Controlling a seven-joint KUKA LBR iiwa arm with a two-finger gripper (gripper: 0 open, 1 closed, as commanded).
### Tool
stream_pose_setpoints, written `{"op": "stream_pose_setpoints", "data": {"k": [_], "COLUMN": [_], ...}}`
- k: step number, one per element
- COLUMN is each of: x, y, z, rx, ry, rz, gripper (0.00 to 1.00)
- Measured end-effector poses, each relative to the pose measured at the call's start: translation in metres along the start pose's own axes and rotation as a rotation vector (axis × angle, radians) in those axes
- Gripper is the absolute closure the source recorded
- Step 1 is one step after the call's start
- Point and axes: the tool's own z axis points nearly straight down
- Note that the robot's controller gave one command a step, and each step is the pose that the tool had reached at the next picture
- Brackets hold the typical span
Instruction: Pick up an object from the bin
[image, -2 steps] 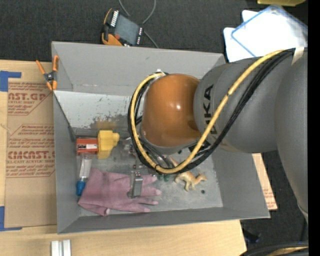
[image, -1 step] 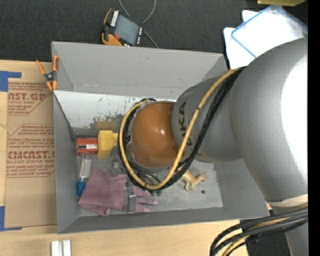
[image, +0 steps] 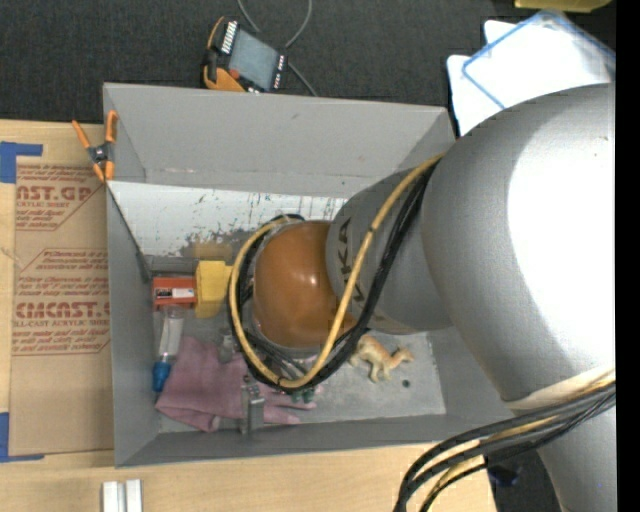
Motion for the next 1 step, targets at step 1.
{"op": "stream_pose_setpoints", "data": {"k": [1], "x": [0.0093], "y": [-0.0395], "z": [0.0021], "rx": [0.001], "ry": [-0.015], "rz": [-0.351], "gripper": [0.00]}}
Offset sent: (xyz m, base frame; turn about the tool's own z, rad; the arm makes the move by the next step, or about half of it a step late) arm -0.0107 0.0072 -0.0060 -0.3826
